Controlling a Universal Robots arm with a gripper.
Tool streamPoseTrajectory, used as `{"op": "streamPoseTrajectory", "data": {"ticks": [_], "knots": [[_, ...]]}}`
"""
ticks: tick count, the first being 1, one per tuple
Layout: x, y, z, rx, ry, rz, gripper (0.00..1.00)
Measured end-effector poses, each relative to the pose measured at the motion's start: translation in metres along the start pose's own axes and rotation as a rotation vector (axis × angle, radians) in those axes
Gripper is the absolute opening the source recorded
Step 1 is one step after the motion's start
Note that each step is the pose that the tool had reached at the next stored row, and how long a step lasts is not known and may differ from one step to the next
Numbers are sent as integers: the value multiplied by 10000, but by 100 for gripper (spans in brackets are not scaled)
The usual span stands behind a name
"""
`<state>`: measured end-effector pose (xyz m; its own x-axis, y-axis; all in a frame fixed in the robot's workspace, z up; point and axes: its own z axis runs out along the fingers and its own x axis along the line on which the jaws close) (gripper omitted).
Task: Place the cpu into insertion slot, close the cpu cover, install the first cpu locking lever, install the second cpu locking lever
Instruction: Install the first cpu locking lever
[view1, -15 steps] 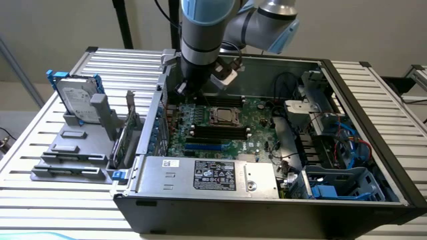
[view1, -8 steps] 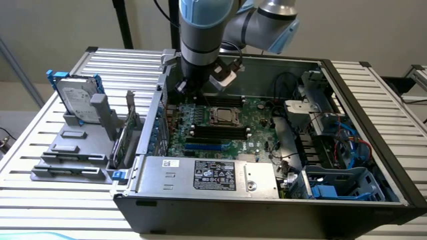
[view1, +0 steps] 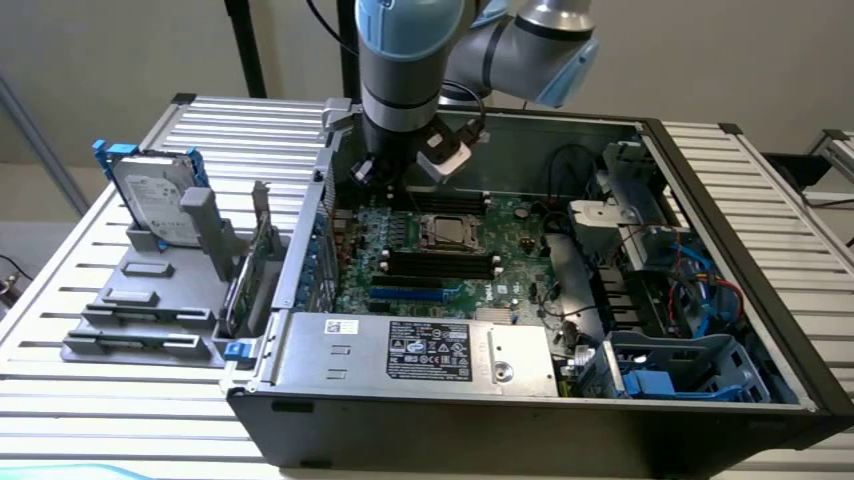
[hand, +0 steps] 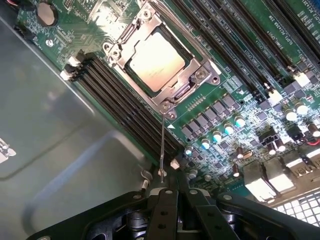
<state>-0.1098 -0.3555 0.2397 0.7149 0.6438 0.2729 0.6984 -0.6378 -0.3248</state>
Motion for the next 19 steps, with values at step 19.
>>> {"op": "streamPoseTrajectory", "data": {"ticks": [19], "knots": [[54,0,0,-203,285,677,11]]}}
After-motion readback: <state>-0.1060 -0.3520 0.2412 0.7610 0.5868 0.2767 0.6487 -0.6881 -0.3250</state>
